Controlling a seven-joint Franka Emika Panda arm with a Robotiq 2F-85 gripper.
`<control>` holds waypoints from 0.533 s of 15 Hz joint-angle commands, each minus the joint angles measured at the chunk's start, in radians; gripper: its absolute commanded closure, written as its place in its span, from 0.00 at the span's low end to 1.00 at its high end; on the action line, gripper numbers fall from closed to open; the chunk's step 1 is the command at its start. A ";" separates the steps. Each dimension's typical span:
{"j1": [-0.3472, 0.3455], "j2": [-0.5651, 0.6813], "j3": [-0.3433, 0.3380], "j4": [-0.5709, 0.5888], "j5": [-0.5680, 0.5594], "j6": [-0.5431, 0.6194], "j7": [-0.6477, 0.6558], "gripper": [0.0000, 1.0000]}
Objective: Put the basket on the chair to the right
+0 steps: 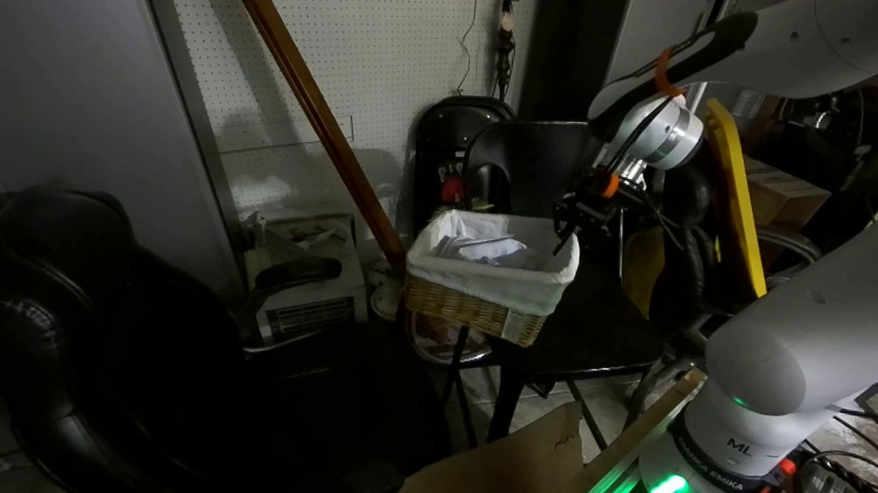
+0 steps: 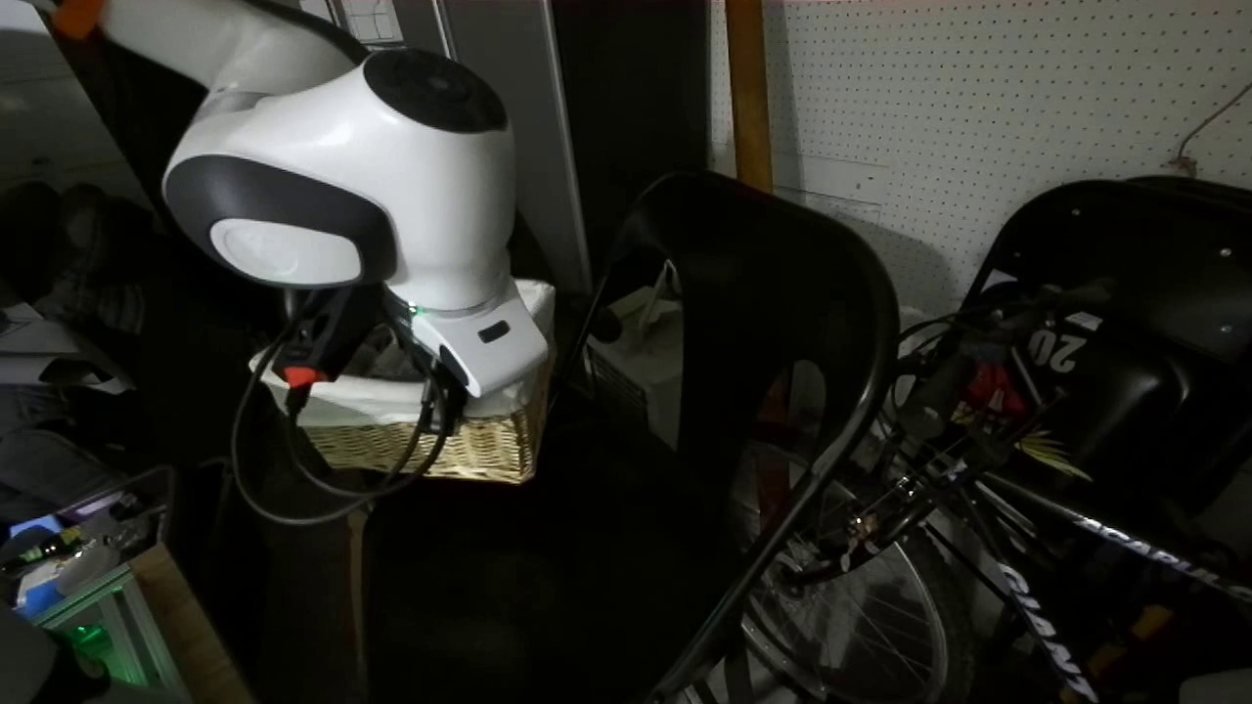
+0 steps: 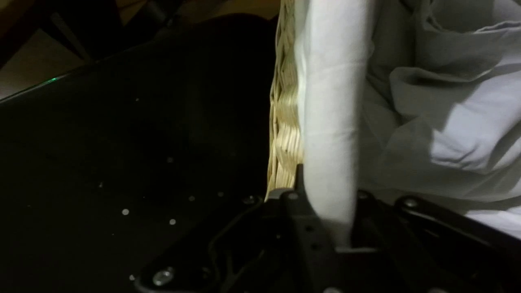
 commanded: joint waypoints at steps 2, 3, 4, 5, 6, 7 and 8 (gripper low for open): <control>-0.047 -0.025 -0.040 -0.001 0.017 -0.036 -0.022 0.97; -0.054 -0.021 -0.048 -0.003 0.022 -0.026 -0.029 0.97; -0.060 -0.014 -0.056 0.000 0.025 -0.025 -0.034 0.97; -0.066 -0.007 -0.063 0.003 0.027 -0.023 -0.037 0.97; -0.071 -0.005 -0.070 0.001 0.029 -0.018 -0.045 0.97; -0.078 -0.005 -0.077 0.000 0.019 -0.023 -0.054 0.97; -0.085 -0.005 -0.081 -0.001 0.008 -0.024 -0.055 0.97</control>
